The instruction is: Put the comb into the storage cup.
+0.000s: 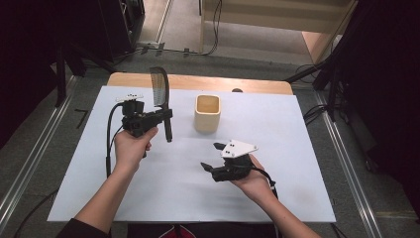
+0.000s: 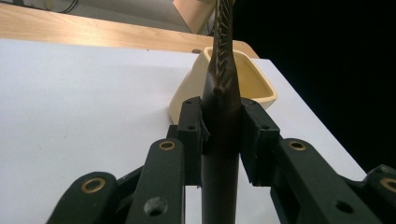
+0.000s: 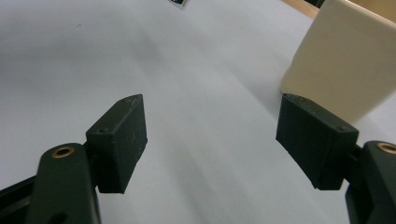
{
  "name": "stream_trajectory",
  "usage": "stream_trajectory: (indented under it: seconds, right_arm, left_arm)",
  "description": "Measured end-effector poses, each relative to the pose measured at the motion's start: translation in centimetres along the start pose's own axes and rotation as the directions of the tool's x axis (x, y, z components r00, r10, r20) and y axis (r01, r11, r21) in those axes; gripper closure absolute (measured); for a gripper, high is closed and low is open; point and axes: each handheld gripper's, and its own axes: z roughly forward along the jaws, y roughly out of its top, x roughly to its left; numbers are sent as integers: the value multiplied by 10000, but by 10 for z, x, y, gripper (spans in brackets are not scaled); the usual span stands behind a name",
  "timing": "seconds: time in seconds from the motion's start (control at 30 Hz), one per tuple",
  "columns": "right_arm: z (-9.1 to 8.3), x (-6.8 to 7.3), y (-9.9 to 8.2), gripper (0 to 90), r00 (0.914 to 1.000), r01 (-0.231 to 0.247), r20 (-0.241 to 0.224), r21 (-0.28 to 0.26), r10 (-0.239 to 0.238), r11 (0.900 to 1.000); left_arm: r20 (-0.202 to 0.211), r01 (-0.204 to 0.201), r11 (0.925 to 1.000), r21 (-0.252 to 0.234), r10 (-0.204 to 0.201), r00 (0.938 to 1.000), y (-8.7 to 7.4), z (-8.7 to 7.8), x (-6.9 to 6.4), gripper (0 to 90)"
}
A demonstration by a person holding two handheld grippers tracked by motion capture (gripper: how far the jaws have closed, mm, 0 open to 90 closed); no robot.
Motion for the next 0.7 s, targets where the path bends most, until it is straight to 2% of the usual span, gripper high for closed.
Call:
stream_trajectory:
  seconds: [0.33,0.53,0.7]
  right_arm:
    - [-14,-8,-14,228,9999,-136,92,62,135,9999]
    - [-27,-17,-24,230,9990,-439,127,108,437,9990]
    - [-37,-22,-31,229,9976,-602,348,160,596,9981]
  left_arm:
    - [17,-27,10000,-19,27,10000,0,0,0,730]
    - [11,-37,10000,-32,37,10000,-1,0,1,730]
    - [7,-73,10000,-58,73,10000,-1,0,1,730]
